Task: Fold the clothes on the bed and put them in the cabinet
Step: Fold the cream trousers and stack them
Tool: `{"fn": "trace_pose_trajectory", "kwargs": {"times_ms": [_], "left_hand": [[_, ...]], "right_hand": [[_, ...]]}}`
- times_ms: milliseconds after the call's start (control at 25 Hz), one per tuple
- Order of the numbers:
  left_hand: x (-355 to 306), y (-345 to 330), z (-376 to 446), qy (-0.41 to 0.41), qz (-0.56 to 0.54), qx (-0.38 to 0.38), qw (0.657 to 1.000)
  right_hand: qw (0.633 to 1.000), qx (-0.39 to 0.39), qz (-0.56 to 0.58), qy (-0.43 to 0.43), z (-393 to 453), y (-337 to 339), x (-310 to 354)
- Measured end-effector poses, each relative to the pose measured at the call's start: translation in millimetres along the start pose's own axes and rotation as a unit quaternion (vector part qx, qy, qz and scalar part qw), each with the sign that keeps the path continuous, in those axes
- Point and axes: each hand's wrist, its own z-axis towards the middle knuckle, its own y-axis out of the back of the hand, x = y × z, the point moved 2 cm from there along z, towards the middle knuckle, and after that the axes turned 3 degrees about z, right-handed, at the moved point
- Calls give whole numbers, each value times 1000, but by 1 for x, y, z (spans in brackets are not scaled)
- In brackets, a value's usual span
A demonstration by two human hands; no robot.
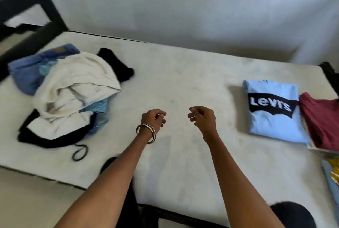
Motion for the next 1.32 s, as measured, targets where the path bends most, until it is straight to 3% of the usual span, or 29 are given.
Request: {"fn": "trace_pose_trajectory", "kwargs": {"times_ms": [160, 320, 400, 480, 560, 640, 760, 840, 960, 1040, 1120, 1240, 1320], "left_hand": [[66, 134, 25, 33, 126, -177, 976], [112, 234, 41, 98, 383, -327, 858], [136, 274, 56, 144, 428, -286, 845], [157, 297, 72, 212, 487, -148, 834], [175, 307, 87, 234, 559, -53, 793], [184, 307, 96, 208, 614, -53, 759], [176, 314, 95, 155, 636, -120, 747], [170, 328, 91, 169, 612, -115, 764], [150, 353, 77, 131, 424, -105, 890], [104, 361, 60, 49, 316, -118, 940], [34, 357, 47, -40, 286, -103, 952], [-77, 335, 29, -157, 344, 2, 926], [-136, 326, 16, -203, 319, 46, 925]], "right_hand": [[991, 127, -32, 31, -1, -124, 38], [971, 207, -96, 67, 9, -218, 54], [960, 243, -119, 73, 20, -253, 54], [954, 260, -132, 64, 29, -271, 50], [951, 271, -139, 54, 36, -285, 43], [945, 282, -157, 47, 40, -289, 33], [936, 299, -180, 46, 39, -279, 24], [942, 286, -171, 37, 36, -266, 31], [951, 268, -150, 26, 31, -258, 49], [951, 263, -145, 77, 20, -256, 67], [942, 262, -137, 159, 9, -254, 96], [906, 278, -134, 289, -5, -248, 151], [902, 270, -152, 300, -12, -239, 177]]}}
